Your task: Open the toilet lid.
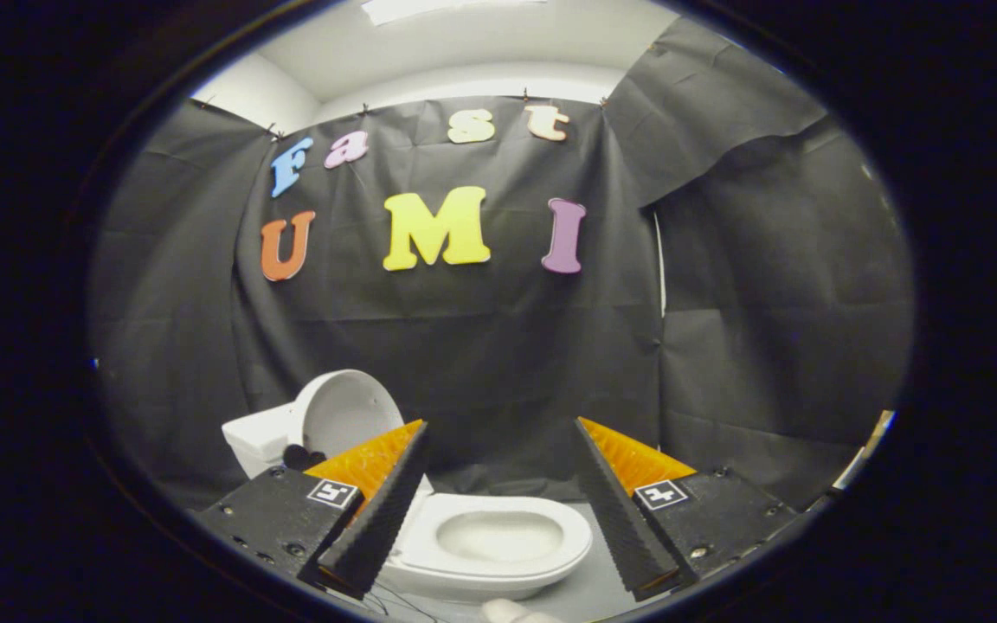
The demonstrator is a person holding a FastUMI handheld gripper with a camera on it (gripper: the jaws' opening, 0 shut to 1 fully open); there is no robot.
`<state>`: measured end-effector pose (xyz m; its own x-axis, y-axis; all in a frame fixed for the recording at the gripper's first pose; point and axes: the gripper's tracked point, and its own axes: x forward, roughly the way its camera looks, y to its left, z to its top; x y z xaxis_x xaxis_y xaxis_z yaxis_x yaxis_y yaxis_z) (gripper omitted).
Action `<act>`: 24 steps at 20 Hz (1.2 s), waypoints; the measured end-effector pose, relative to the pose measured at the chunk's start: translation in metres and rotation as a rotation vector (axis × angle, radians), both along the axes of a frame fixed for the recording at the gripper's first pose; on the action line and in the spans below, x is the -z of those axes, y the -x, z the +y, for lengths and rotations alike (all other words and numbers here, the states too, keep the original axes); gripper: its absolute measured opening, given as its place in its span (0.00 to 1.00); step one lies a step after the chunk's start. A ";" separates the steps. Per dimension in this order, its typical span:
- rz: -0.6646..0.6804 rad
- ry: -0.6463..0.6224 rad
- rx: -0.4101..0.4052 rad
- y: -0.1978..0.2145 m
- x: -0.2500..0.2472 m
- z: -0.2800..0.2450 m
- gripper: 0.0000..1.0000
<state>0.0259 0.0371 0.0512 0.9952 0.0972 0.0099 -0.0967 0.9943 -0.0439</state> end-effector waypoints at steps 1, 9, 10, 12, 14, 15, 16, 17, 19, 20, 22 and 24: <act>0.000 -0.009 0.016 0.000 0.006 -0.006 1.00; 0.020 0.067 0.030 0.023 0.062 -0.013 1.00; 0.019 0.078 0.033 0.024 0.064 -0.014 1.00; 0.020 0.063 0.024 0.026 0.063 -0.011 1.00; 0.017 0.052 0.023 0.025 0.059 -0.008 1.00; 0.014 0.054 0.025 0.026 0.059 -0.008 1.00; 0.011 0.056 0.023 0.027 0.058 -0.007 1.00; 0.008 0.058 0.021 0.027 0.056 -0.006 1.00; 0.006 0.063 0.021 0.028 0.055 -0.006 1.00; 0.004 0.061 0.021 0.029 0.055 -0.008 1.00; 0.003 0.057 0.025 0.029 0.055 -0.009 1.00; -0.003 0.068 0.032 0.029 0.051 -0.008 1.00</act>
<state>-0.0034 0.0288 -0.0002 0.9978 0.0660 0.0075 -0.0647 0.9916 -0.1122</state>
